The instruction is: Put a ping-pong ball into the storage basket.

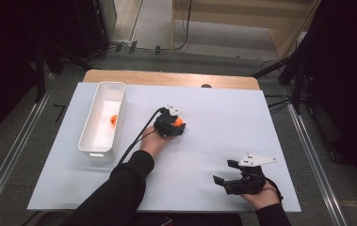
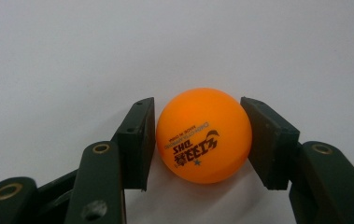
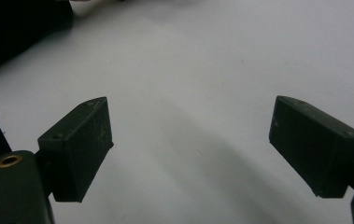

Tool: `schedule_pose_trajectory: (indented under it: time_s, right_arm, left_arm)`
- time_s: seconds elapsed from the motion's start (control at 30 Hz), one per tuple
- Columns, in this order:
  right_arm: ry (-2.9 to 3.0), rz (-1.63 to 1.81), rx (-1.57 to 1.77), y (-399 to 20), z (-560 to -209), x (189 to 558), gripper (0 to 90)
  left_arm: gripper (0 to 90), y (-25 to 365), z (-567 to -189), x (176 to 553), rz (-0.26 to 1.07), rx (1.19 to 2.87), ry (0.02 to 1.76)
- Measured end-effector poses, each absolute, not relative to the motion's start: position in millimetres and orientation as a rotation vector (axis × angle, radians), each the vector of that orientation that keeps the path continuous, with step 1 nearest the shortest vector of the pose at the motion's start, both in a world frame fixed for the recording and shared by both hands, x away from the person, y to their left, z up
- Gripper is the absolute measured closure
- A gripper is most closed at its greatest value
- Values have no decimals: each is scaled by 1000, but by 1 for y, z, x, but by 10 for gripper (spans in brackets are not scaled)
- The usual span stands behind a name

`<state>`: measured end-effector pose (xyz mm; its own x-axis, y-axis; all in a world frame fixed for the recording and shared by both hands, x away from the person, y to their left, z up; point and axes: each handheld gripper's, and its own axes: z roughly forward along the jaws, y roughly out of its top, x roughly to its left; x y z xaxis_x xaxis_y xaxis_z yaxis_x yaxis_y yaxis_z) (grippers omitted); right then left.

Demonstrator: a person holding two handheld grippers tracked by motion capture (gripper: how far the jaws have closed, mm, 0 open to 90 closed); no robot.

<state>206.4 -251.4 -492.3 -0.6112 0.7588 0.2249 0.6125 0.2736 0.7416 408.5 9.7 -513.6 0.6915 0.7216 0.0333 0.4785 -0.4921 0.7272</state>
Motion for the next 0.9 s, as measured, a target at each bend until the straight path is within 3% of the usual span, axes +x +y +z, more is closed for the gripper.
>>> schedule_pose_trajectory:
  time_s: [0.9]
  right_arm:
    - [2363, 1251, 1287, -252, -492, 207, 119]
  left_arm:
    - [508, 10, -508, 409, 419, 2182, 920]
